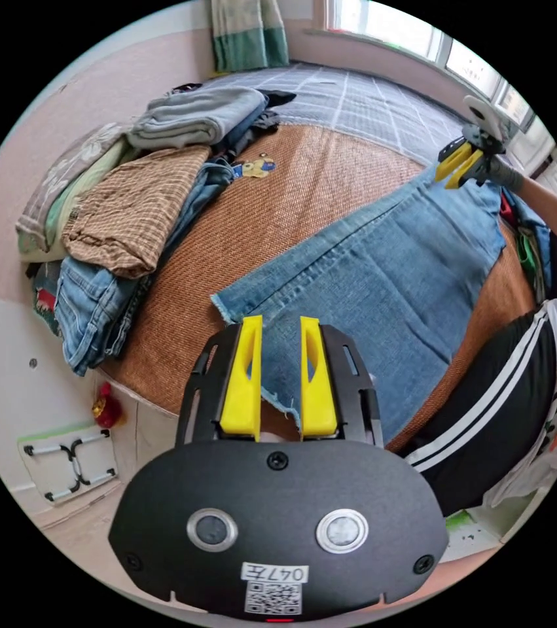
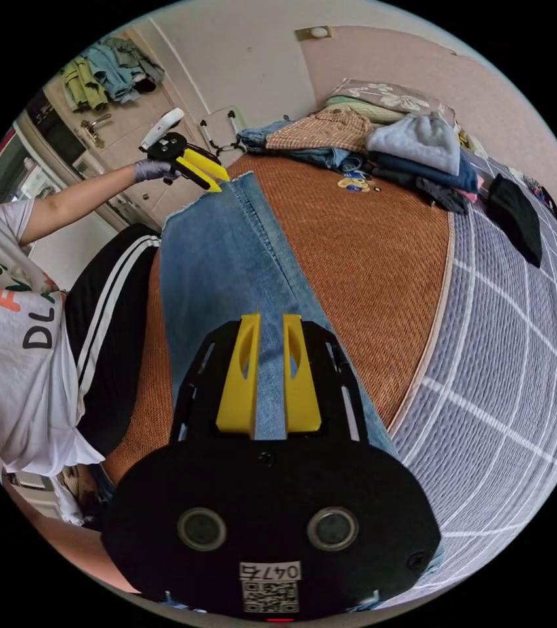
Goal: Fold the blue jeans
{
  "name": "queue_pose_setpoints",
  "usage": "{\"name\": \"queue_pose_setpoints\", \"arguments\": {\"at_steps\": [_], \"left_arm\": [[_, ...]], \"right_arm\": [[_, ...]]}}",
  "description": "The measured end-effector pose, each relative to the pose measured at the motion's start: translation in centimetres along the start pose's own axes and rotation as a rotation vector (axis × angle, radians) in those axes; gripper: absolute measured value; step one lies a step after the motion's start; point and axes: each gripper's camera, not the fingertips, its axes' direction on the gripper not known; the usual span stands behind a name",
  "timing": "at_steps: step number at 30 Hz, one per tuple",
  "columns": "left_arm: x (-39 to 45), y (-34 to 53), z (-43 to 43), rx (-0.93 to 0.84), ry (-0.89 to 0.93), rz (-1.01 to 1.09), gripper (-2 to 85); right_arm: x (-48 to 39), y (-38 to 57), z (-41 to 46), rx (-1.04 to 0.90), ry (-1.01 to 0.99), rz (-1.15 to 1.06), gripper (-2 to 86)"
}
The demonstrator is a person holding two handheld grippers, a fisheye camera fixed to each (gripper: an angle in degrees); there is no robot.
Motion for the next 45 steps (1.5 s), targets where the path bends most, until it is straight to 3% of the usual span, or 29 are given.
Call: {"name": "queue_pose_setpoints", "arguments": {"at_steps": [7, 12, 18, 30, 45], "left_arm": [[-1.2, -7.0, -0.2, -0.087, 0.058, 0.031, 8.0], [-0.1, -10.6, -3.5, -0.102, 0.021, 0.08, 1.5], [0.9, -13.5, -7.9, -0.107, -0.022, 0.124, -0.3], [-1.3, -17.7, -13.5, -0.087, -0.048, 0.105, -0.6], [-4.7, -14.7, -12.1, -0.101, -0.037, -0.031, -0.5]], "right_arm": [[0.9, -2.3, -4.2, -0.059, 0.045, 0.029, 2.9], [1.3, -6.0, -6.2, -0.209, 0.042, -0.089, 3.2], [0.2, -8.4, -7.2, -0.339, -0.006, -0.141, 1.2], [-6.6, -9.2, -15.7, -0.199, 0.167, -0.079, -0.6], [-9.9, -9.3, -15.0, -0.236, 0.25, 0.091, -0.6]]}}
